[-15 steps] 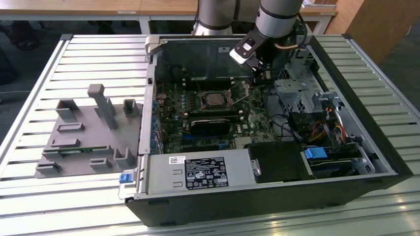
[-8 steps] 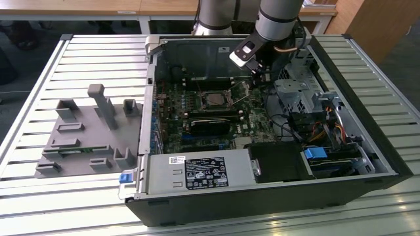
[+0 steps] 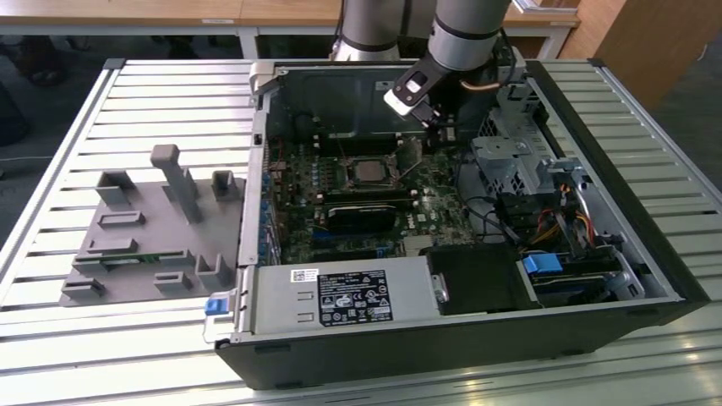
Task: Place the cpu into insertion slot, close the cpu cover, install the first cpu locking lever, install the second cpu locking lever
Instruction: 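Close the cpu cover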
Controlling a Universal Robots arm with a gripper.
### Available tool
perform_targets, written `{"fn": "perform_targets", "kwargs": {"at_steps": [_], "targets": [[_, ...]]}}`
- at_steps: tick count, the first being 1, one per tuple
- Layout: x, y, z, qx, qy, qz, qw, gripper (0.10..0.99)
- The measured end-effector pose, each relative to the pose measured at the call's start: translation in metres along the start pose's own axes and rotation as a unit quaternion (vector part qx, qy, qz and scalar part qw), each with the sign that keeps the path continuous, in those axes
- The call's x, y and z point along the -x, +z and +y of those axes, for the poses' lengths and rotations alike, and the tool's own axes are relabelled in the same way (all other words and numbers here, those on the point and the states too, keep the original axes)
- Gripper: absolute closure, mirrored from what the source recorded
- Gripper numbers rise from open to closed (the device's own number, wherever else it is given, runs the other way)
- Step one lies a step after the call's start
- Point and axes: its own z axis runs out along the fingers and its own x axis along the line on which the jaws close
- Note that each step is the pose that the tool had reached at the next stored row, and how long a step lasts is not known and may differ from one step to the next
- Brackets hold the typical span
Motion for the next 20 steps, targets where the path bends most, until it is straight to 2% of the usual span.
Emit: {"fn": "perform_targets", "kwargs": {"at_steps": [10,20], "targets": [[-0.0004,-0.0004,-0.026,0.0008,0.0,0.0,1.0,0.98],[-0.0007,-0.0008,-0.0456,0.0009,0.0,0.0,1.0,0.98]]}}
